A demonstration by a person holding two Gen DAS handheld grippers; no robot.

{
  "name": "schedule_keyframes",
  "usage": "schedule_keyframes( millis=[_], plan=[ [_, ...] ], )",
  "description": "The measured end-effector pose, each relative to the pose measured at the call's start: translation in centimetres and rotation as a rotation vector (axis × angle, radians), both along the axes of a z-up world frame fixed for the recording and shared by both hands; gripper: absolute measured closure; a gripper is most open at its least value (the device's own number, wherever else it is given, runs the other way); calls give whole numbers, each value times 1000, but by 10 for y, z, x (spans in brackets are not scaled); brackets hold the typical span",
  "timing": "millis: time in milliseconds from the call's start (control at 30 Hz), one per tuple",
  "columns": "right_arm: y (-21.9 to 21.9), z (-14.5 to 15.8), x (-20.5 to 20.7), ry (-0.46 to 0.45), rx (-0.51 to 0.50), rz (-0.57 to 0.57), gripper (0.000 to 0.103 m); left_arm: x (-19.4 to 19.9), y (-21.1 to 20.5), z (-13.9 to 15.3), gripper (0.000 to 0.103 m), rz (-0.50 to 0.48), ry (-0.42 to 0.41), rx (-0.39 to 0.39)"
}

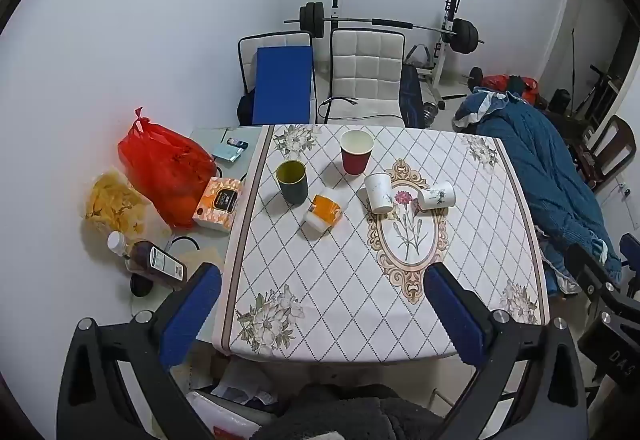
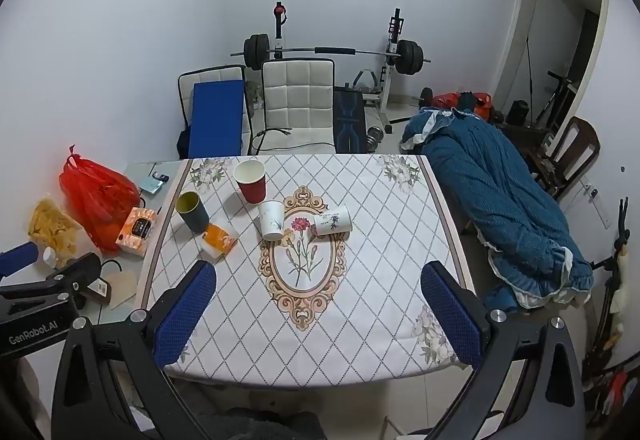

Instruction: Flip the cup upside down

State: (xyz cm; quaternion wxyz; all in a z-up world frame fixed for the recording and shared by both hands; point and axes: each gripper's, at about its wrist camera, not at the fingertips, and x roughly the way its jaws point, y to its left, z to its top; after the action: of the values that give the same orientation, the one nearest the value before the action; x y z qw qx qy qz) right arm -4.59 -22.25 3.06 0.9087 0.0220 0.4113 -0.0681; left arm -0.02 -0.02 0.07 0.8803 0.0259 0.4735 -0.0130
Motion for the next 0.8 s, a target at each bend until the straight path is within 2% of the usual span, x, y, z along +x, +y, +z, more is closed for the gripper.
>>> schedule_keyframes(
  millis=[800],
  plan=[
    [-2, 3, 5, -7, 7, 3, 0, 5, -5, 12, 0, -7, -11, -25]
  ],
)
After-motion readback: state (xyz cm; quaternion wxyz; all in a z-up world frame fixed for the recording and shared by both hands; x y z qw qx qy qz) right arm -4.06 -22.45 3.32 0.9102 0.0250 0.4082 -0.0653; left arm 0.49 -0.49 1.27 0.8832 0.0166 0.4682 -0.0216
